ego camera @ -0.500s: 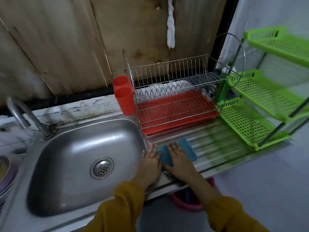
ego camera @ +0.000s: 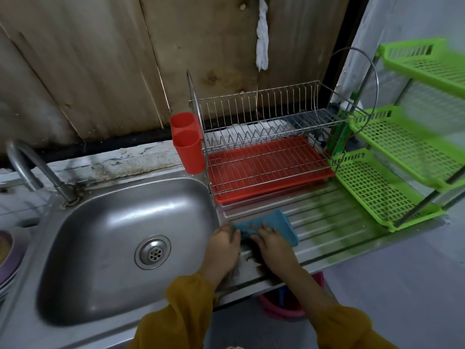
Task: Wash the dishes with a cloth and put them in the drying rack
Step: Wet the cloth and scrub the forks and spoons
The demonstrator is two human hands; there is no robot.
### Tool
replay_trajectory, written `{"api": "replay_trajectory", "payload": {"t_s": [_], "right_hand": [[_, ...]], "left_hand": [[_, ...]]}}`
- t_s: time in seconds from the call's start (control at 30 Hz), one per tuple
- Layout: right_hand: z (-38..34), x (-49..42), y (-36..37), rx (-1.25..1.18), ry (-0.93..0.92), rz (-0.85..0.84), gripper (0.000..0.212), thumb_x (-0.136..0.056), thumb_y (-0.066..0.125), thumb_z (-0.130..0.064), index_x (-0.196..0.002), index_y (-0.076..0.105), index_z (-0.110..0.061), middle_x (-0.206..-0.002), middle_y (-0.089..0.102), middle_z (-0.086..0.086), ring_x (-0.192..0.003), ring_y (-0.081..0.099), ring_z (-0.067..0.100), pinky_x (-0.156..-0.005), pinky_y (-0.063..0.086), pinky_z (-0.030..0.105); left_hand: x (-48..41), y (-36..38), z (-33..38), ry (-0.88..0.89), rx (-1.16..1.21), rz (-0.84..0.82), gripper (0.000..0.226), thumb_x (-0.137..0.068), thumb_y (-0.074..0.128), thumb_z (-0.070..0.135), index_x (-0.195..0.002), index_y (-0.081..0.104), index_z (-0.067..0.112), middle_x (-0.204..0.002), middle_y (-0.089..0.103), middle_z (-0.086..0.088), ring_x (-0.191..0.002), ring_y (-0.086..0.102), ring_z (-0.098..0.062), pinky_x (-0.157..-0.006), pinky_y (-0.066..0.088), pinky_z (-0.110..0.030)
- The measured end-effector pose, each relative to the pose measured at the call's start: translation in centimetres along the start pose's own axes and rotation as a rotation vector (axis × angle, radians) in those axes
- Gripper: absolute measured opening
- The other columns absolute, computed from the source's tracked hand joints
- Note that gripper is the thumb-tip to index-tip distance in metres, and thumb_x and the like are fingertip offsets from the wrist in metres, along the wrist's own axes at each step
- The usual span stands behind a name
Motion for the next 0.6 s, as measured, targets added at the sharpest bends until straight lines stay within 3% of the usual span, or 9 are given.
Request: {"api": "replay_trajectory", "payload": {"t_s": [0.07, 0.13, 0.2, 0.27, 0.37, 0.47, 0.53, 0.6], "right_hand": [[-0.9, 0.8, -1.2, -0.173, 0.056, 0.122, 0.036, -0.104, 0.042, -0.029, -0.133, 0.056, -0.014, -0.104, 0.068, 0.013, -0.095, 0.062, 0.026, -0.076, 0.041, 0.028], [-2.6, 1.5, -1.8, -0.269, 0.028, 0.192, 0.033, -0.103, 0.043, -0.027, -0.131, 0.058, -0.017, -0.086, 0.066, 0.005, -0.076, 0.061, 0.02, -0.068, 0.045, 0.029], [-4.5, 2.2, -1.8, -0.36, -0.046, 0.179, 0.031, -0.102, 0.046, -0.024, -0.13, 0.059, -0.018, -0.088, 0.068, 0.0, -0.077, 0.062, 0.012, -0.073, 0.05, 0.023], [-6.6, 2.8, -1.3, -0.397, -0.147, 0.12, 0.033, -0.1, 0.051, -0.019, -0.132, 0.058, -0.015, -0.106, 0.068, -0.005, -0.093, 0.061, 0.004, -0.08, 0.041, 0.004], [-8.4, 3.1, -0.6, -0.4, -0.278, 0.035, 0.046, -0.095, 0.06, -0.01, -0.139, 0.049, -0.013, -0.13, 0.044, -0.015, -0.124, 0.04, -0.004, -0.095, 0.022, -0.005], [-8.5, 2.7, -0.6, -0.606, -0.233, 0.078, 0.039, -0.09, 0.063, -0.01, -0.127, 0.059, -0.022, -0.137, 0.049, -0.009, -0.129, 0.046, 0.004, -0.096, 0.033, 0.001], [-7.9, 2.0, -0.4, -0.903, -0.021, 0.127, 0.033, -0.093, 0.061, -0.007, -0.121, 0.065, -0.024, -0.132, 0.06, 0.001, -0.114, 0.06, 0.01, -0.082, 0.049, 0.011], [-8.4, 1.1, 0.2, -1.135, 0.158, 0.06, 0.035, -0.094, 0.06, -0.016, -0.128, 0.061, -0.022, -0.125, 0.064, 0.005, -0.106, 0.064, 0.016, -0.077, 0.054, 0.022]], "left_hand": [[0.5, -0.5, 0.4, -0.171, 0.209, 0.032, 0.033, -0.102, 0.045, 0.033, -0.108, 0.062, 0.006, -0.096, 0.067, -0.011, -0.091, 0.064, -0.026, -0.085, 0.05, -0.035], [0.8, -0.6, 0.8, -0.383, 0.455, -0.021, 0.036, -0.099, 0.049, 0.043, -0.092, 0.06, 0.009, -0.084, 0.067, -0.011, -0.077, 0.065, -0.024, -0.075, 0.053, -0.036], [0.9, -0.7, 1.5, -0.51, 0.688, -0.057, 0.037, -0.097, 0.053, 0.044, -0.097, 0.062, 0.008, -0.094, 0.07, -0.017, -0.085, 0.068, -0.029, -0.076, 0.056, -0.036], [0.8, -1.6, 2.1, -0.509, 0.787, -0.011, 0.036, -0.095, 0.058, 0.038, -0.102, 0.064, 0.002, -0.096, 0.071, -0.019, -0.087, 0.07, -0.03, -0.074, 0.057, -0.035], [1.2, -3.6, 2.5, -0.489, 0.85, 0.085, 0.021, -0.098, 0.055, 0.017, -0.094, 0.062, -0.003, -0.08, 0.068, -0.016, -0.07, 0.066, -0.024, -0.051, 0.055, -0.023], [1.6, -5.4, 2.3, -0.45, 0.877, 0.109, 0.02, -0.102, 0.045, 0.01, -0.091, 0.058, -0.001, -0.078, 0.064, -0.013, -0.066, 0.063, -0.022, -0.047, 0.053, -0.025], [1.8, -6.7, 2.5, -0.39, 0.877, 0.108, 0.018, -0.102, 0.044, 0.012, -0.103, 0.058, 0.001, -0.085, 0.066, -0.011, -0.072, 0.064, -0.022, -0.051, 0.053, -0.025], [2.2, -8.0, 2.9, -0.328, 0.911, 0.099, 0.018, -0.101, 0.045, 0.013, -0.105, 0.06, 0.004, -0.088, 0.068, -0.009, -0.076, 0.065, -0.02, -0.056, 0.054, -0.024]]}}
Point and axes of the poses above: each hand's wrist, its own x-axis away from the middle knuckle, its own y-axis out of the palm, z = x × y, the point moved 5 cm from there along -x, towards the middle knuckle
